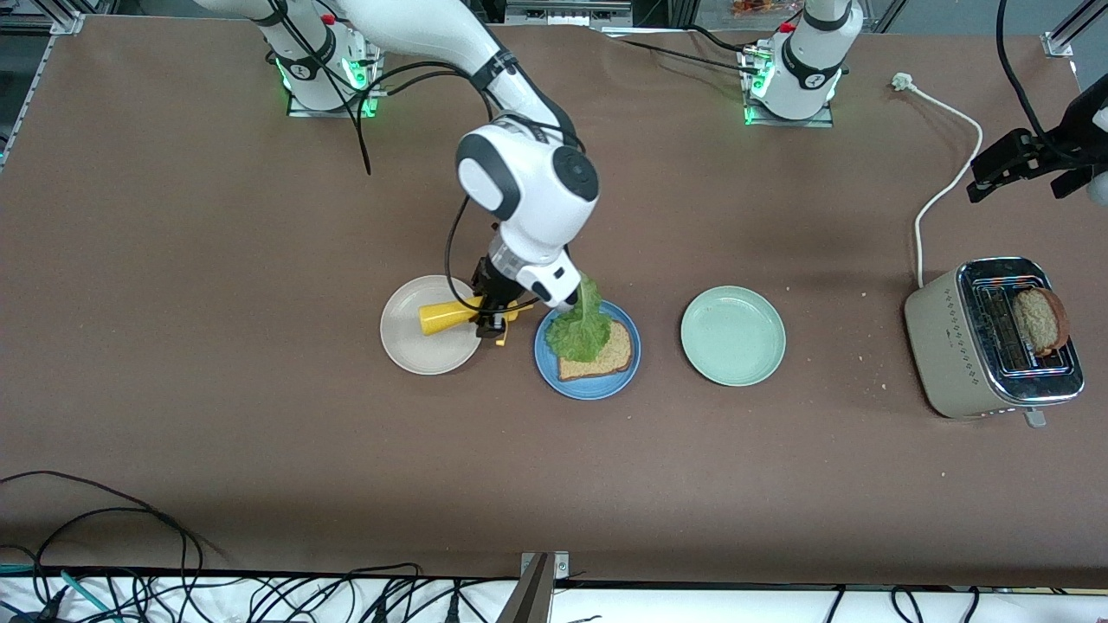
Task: Make sandwich in blue plate with both arms
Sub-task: 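Tilt the mustard bottle nozzle over the sandwich with the right gripper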
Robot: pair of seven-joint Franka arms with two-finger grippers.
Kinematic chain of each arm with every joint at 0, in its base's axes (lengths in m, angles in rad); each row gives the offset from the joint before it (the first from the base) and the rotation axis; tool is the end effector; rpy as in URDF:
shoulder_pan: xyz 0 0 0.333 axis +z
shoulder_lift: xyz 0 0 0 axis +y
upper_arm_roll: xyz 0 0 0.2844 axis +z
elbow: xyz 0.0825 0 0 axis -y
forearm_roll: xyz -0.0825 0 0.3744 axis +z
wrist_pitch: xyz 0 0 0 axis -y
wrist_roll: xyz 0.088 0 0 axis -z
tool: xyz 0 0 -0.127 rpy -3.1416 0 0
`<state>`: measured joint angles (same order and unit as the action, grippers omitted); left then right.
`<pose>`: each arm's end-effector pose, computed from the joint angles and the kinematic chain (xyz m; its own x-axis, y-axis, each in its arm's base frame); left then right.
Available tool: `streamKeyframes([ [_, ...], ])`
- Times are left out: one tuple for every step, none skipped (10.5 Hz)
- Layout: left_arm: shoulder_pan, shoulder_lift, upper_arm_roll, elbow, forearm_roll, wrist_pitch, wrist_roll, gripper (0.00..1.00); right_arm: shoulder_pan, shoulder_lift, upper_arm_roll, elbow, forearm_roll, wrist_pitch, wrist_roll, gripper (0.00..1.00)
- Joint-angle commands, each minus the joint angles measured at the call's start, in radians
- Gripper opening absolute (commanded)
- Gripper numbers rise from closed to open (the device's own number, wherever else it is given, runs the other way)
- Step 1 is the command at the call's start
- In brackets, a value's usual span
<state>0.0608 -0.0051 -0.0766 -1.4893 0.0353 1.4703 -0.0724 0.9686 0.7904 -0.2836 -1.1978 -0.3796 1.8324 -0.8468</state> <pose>0.5331 -0.0038 0.6043 0.9981 0.0601 -0.0112 0.0596 -0.9976 -0.0365 0.5420 0.4567 0.2883 -0.0748 0.8625 -0.5005 0.9532 0.2093 0.2183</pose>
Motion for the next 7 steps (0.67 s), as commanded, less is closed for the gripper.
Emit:
streamKeyframes([
  [0.004, -0.001, -0.005, 0.012, 0.031, -0.013, 0.017, 1.00, 0.054, 0.055, -0.016, 0.063, -0.070, -0.025, 0.018, 0.07],
  [0.004, -0.001, -0.005, 0.012, 0.032, -0.013, 0.016, 1.00, 0.053, 0.052, -0.017, 0.064, -0.067, -0.024, 0.014, 0.06],
  [0.004, -0.001, -0.005, 0.012, 0.032, -0.013, 0.016, 1.00, 0.050, 0.043, -0.017, 0.064, -0.059, -0.027, 0.005, 0.06],
  [0.004, -0.001, -0.005, 0.012, 0.031, -0.013, 0.016, 1.00, 0.047, 0.029, -0.017, 0.063, -0.041, -0.045, -0.011, 0.06],
  [0.004, -0.001, -0.005, 0.012, 0.032, -0.013, 0.016, 1.00, 0.041, 0.024, -0.025, 0.063, 0.006, -0.059, -0.052, 0.06],
  [0.004, -0.001, -0.005, 0.012, 0.032, -0.013, 0.016, 1.00, 0.019, 0.001, -0.028, 0.061, 0.072, -0.061, -0.086, 0.06],
  [0.004, -0.001, -0.003, 0.012, 0.032, -0.013, 0.016, 1.00, -0.013, -0.034, -0.028, 0.049, 0.143, -0.061, -0.098, 0.06],
])
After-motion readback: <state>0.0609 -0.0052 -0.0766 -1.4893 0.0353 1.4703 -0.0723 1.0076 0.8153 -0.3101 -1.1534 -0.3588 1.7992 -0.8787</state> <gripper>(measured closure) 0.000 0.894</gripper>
